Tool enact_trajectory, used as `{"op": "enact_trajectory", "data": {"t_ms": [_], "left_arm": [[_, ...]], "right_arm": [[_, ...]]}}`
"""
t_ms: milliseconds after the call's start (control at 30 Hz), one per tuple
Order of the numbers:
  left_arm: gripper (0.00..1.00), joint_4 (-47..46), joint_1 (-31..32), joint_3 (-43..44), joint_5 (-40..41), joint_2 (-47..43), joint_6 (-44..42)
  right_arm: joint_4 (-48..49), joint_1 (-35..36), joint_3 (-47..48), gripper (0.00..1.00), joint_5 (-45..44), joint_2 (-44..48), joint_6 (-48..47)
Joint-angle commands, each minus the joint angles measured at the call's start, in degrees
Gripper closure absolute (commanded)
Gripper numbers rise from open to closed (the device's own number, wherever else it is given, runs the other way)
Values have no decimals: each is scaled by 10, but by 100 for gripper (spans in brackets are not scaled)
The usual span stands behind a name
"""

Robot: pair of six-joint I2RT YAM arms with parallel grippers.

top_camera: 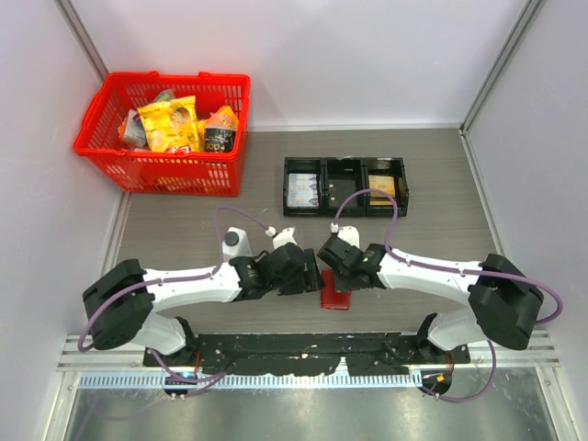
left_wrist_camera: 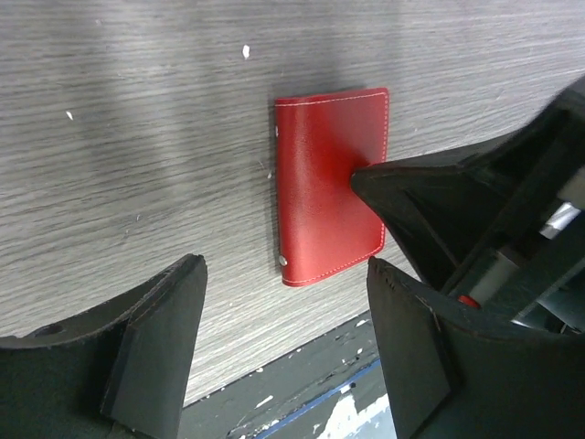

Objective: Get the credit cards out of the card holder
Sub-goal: Open the card holder at the center of the board.

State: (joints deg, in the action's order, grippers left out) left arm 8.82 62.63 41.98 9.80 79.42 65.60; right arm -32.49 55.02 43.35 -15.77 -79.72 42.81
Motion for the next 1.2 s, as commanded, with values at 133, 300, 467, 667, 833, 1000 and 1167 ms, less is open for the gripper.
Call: {"op": "enact_trajectory", "data": {"t_ms": [133, 300, 467, 667, 833, 1000, 1167], "left_arm": [[29, -23, -19, 45, -64, 81, 14], [36, -27, -27, 56, -70, 118, 15], [49, -18, -28, 61, -58, 153, 15], [71, 8, -48, 73, -21, 181, -7], [76, 43, -76, 101, 6, 193, -49], [76, 66, -95, 128, 35, 189, -102], [74, 88, -95, 161, 47, 196, -150]], "right_arm": [[99, 3, -42, 99, 14, 75, 12], [150, 3, -76, 99, 5, 119, 24], [195, 3, -110, 99, -1, 153, 28], [194, -18, -155, 96, -44, 209, 41], [165, -66, -181, 83, -63, 216, 59], [145, -113, -183, 63, -50, 215, 63], [145, -114, -152, 15, -27, 230, 33]]}}
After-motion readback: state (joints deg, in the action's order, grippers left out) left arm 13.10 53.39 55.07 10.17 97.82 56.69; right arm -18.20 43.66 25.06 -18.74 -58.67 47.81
